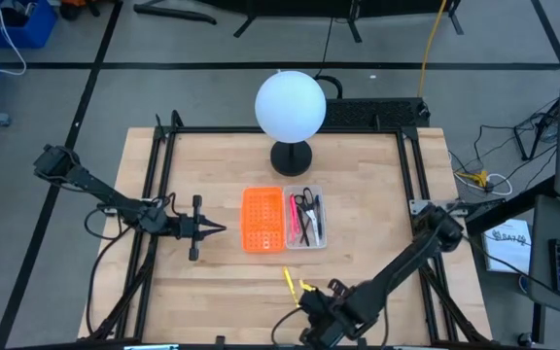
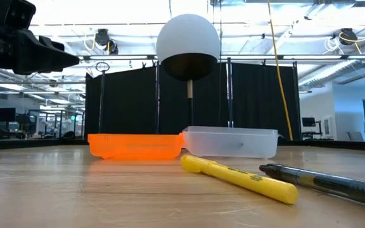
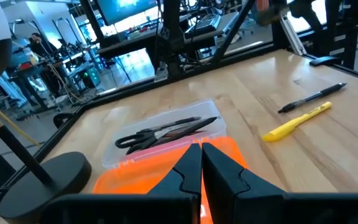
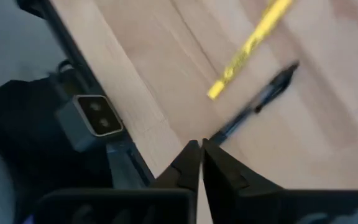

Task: Pick & place school supplies into a supply box
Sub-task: Put the black pen into the pencil box

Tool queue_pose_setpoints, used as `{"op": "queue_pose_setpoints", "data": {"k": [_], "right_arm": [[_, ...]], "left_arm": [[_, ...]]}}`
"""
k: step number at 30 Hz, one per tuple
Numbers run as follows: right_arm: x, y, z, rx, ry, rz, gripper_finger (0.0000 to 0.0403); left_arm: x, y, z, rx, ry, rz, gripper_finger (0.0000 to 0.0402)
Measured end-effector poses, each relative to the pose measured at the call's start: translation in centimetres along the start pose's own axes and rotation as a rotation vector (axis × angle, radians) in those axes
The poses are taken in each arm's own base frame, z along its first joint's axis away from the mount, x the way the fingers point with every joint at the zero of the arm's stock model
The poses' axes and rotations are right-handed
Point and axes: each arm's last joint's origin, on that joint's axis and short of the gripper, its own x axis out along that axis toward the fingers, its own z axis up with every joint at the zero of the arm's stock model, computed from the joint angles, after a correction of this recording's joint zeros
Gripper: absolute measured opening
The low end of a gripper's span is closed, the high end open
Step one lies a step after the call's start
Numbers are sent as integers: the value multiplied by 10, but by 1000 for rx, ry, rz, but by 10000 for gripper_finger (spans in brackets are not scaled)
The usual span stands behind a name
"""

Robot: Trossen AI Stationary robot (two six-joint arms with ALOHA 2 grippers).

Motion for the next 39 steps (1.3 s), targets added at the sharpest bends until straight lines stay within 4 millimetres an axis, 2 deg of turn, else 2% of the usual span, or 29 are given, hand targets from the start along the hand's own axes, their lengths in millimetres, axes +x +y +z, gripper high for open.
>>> {"op": "queue_pose_setpoints", "data": {"k": [8, 12, 16, 21, 26, 39], "right_arm": [[35, -19, 5, 244, 55, -82, 109], [44, -26, 10, 370, 46, -93, 159], [48, -28, 18, 450, 35, -71, 188], [51, -29, 23, 462, 28, -47, 192], [59, -37, 19, 454, 35, -83, 186], [93, -63, 2, 460, 49, -41, 185]], "left_arm": [[0, 0, 1, -4, -14, 3, 21], [0, 0, 1, -3, -14, 3, 21], [0, 0, 1, -4, -14, 3, 21], [0, 0, 1, -4, -14, 3, 21], [0, 0, 1, -5, -13, 4, 21], [0, 0, 1, -8, -11, 3, 21]]}}
